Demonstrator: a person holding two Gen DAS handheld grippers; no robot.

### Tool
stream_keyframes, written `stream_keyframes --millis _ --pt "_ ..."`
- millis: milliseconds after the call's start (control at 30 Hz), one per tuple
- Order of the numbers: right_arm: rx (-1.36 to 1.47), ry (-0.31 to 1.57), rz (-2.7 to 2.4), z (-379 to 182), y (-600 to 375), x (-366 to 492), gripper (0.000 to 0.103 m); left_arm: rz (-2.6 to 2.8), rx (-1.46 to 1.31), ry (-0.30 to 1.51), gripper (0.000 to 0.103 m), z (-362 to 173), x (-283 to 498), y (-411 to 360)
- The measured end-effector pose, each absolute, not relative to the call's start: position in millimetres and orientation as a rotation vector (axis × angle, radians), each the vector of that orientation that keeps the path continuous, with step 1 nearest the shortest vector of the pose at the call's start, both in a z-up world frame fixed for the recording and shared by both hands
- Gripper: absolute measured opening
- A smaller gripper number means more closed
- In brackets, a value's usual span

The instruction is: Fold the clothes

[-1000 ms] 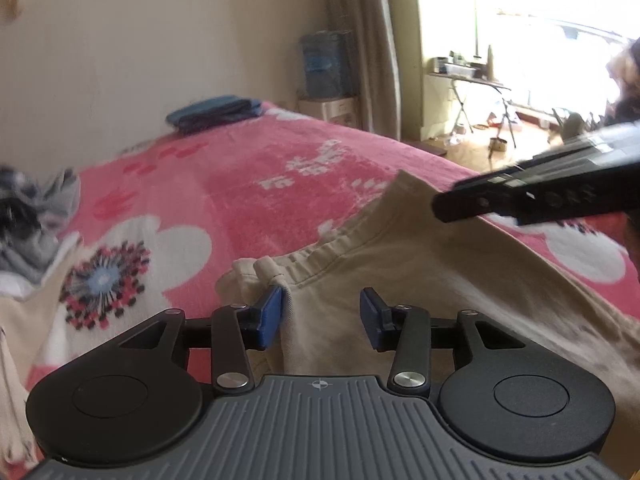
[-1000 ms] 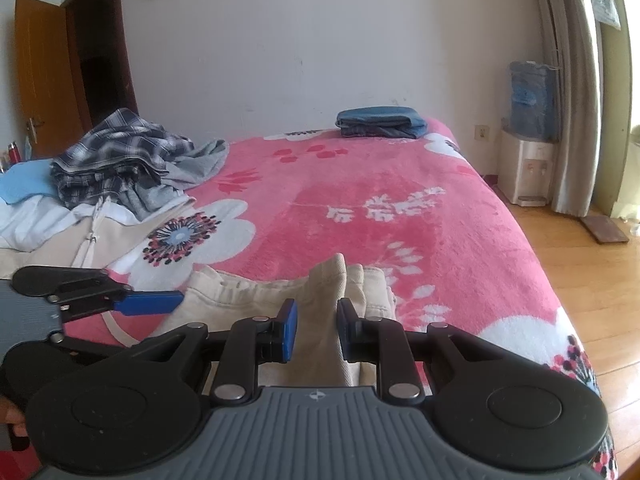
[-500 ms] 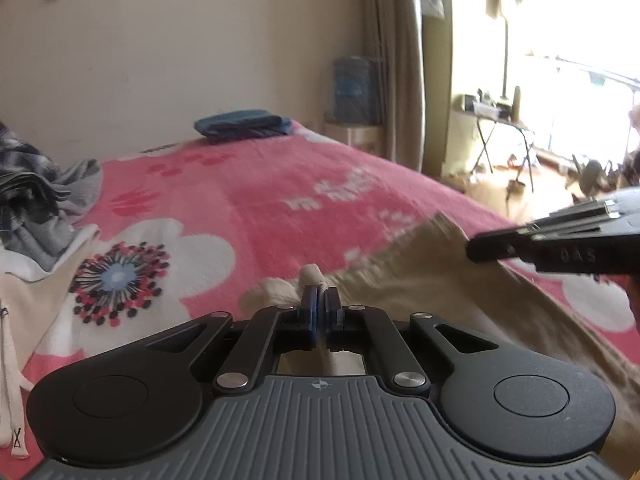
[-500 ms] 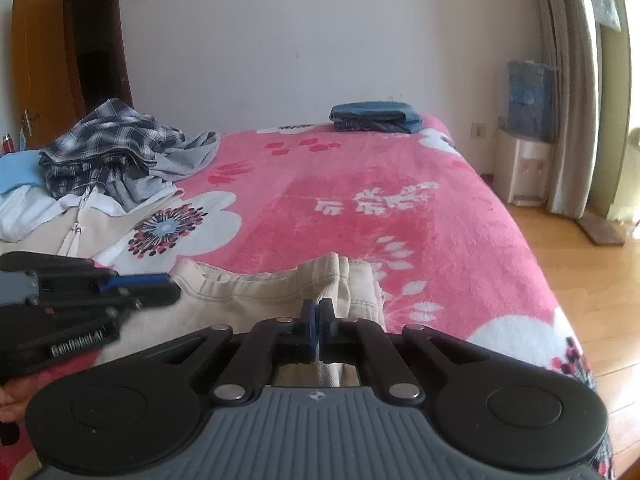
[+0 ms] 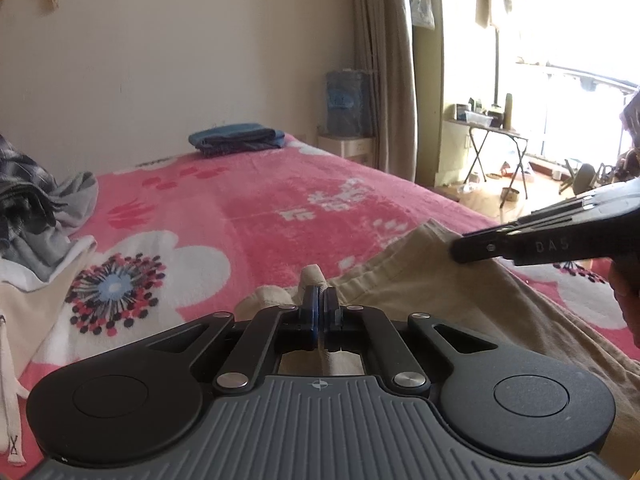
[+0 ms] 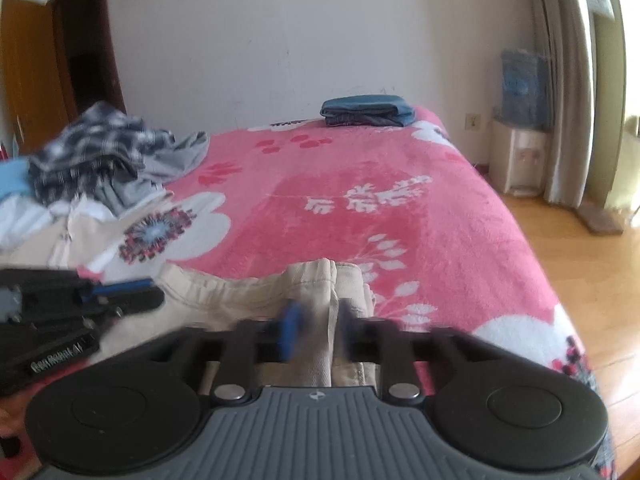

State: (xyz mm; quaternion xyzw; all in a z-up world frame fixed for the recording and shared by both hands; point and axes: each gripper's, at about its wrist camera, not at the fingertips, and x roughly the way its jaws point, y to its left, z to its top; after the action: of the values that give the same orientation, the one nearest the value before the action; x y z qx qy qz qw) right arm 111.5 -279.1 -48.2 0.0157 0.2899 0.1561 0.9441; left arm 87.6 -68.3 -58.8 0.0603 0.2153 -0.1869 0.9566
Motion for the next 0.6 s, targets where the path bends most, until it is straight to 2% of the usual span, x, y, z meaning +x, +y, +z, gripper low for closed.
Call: stream_keyframes --millis 300,567,600 --pt "-0.017 0.493 0.318 -32.6 -274.9 102.4 0.0 -0.371 0.1 0.39 0.0 -45.9 90.7 -62.1" --pt "0.026 0.545 0.294 -54.2 -276.3 126.7 0.0 -0.333 0.081 0.501 0.0 -72.0 115.4 -57.6" --pt "0.024 0.563 0.294 -60.5 -276.7 129.3 0.0 -0.334 0.078 0.51 0.004 -73.7 116.2 -56.5"
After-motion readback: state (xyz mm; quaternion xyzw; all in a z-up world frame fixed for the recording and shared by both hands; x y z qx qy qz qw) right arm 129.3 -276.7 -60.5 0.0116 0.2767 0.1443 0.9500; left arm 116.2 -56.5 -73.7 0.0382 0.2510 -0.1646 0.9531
